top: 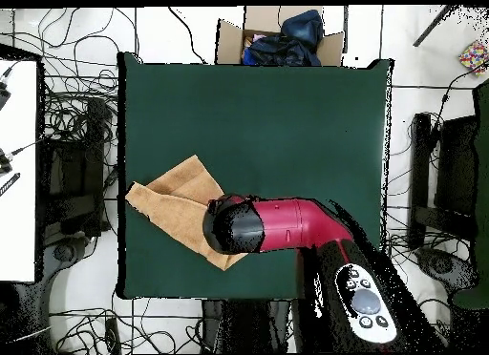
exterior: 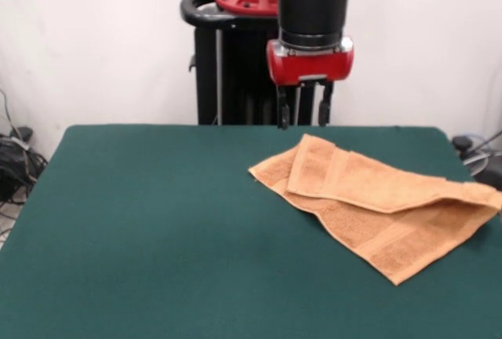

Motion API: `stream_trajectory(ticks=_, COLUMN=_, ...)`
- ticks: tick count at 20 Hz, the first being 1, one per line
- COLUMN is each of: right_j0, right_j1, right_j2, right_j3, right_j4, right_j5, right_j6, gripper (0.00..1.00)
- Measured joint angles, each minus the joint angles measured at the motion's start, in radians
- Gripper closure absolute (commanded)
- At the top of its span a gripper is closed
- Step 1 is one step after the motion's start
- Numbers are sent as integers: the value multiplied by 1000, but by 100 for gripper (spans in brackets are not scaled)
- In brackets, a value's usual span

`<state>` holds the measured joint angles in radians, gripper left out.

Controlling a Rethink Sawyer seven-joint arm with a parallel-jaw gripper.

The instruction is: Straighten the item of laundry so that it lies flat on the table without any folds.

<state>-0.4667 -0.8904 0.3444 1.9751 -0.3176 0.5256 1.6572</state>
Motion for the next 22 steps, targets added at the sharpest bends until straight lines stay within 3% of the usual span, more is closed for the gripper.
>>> stream_trajectory(ticks=8, right_j0=23, right_j1=37, right_j2=11, right_j3=-10, right_j4=-56, right_j5=13, right_j6=0, gripper=0)
stream_trajectory(ticks=15, right_j0=108, right_j1=137, right_j2=12, right_j3=-17, right_j4=-135, right_j5=-30, right_j6=0, gripper=0)
stream_trajectory(ticks=22, right_j0=141, right_j1=196, right_j2=13, right_j3=-14, right_j4=-137, right_j5=-78, right_j6=0, gripper=0)
